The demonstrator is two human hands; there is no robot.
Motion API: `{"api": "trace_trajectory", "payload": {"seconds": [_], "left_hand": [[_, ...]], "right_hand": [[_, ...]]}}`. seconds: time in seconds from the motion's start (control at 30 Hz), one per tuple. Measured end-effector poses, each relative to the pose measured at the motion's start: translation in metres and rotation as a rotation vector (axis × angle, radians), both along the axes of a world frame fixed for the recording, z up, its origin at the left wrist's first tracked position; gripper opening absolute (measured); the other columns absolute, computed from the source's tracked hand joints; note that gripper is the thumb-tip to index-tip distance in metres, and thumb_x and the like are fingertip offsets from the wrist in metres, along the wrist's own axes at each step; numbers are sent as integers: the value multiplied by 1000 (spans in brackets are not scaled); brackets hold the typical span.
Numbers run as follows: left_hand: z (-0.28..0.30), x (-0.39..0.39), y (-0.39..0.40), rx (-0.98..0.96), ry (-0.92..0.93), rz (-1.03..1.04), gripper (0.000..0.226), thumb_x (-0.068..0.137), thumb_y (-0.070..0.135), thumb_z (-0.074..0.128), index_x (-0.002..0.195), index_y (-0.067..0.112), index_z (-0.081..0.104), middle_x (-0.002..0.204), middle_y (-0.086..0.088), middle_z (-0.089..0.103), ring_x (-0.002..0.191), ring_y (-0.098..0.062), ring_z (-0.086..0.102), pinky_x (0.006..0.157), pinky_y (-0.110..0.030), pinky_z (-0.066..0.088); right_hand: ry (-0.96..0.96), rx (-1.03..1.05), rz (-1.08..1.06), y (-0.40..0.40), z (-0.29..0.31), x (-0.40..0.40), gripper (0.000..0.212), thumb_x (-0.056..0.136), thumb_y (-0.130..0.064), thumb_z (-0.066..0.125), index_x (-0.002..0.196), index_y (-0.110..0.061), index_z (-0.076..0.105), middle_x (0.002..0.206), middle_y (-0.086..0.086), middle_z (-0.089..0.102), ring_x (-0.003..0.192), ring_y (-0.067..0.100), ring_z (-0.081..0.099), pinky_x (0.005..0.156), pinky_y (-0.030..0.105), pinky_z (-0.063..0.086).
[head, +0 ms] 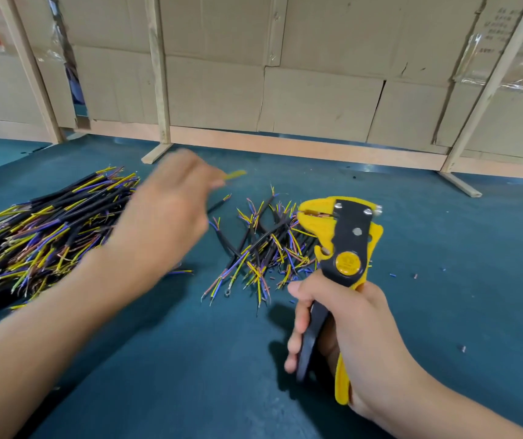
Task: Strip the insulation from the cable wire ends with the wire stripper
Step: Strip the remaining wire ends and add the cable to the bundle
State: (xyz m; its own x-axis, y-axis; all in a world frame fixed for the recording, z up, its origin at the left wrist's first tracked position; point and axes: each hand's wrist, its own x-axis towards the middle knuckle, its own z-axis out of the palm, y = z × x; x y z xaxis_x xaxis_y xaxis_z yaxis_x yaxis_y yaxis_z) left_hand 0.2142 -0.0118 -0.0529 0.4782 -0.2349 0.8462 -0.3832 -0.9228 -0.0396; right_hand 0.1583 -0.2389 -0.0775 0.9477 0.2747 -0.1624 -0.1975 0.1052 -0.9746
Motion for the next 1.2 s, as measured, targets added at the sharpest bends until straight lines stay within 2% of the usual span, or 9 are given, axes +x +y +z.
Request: {"api": "trace_trajectory", "payload": {"seconds": [0.1,0.17,0.3,0.5,0.73,0.83,1.07,1.2], "left_hand": [[6,-6,19,-175,11,-6,14,97,-3,59,104,-3,70,97,-18,63,88,-31,60,85,-21,42],[4,-11,17,-126,57,-121,16,100,6,58,108,-1,70,100,-13,63,92,-22,59,90,-16,41],[-2,-15,-1,-65,130,-288,15,99,9,59,105,2,69,98,-4,61,88,-18,58,84,-22,45],[-8,-19,-14,-42,125,-346,13,99,9,57,105,1,66,99,-4,57,90,-20,56,81,-30,47],[-8,-21,-18,-62,118,-314,13,99,11,55,105,4,64,101,-2,54,86,-16,54,78,-27,47],[-7,-22,-19,-57,100,-299,14,99,10,55,105,2,64,100,-3,55,88,-16,54,82,-25,46],[-6,-23,-23,-103,33,-222,11,94,5,59,99,0,67,98,-9,60,86,-23,59,78,-36,51],[-6,-24,-25,-122,31,-200,8,89,-3,63,94,1,67,96,-9,60,83,-21,57,80,-28,48]], "right_hand": [[-14,137,2,1,-2,5,23,69,-19,74,58,-5,60,59,18,51,49,33,52,52,44,52],[-42,183,68,4,-3,6,20,72,-18,77,65,-4,65,65,20,55,54,36,57,59,49,56],[-85,238,178,3,-3,10,20,71,-22,78,76,-5,69,73,22,60,64,41,64,67,54,57],[-83,234,273,-1,-3,12,15,76,-21,76,78,-8,70,75,21,63,66,41,66,70,55,57],[-69,233,314,-2,-3,14,13,79,-20,75,80,-9,68,75,21,62,67,41,65,71,56,57],[-70,235,345,-3,-3,13,13,80,-20,74,81,-9,67,76,21,62,68,41,65,71,55,57],[-79,222,371,-4,-1,13,12,80,-20,73,81,-10,66,76,20,63,68,40,66,71,53,58],[-81,220,402,-5,-1,13,12,83,-19,72,82,-9,65,77,20,63,71,41,66,71,52,58]]}}
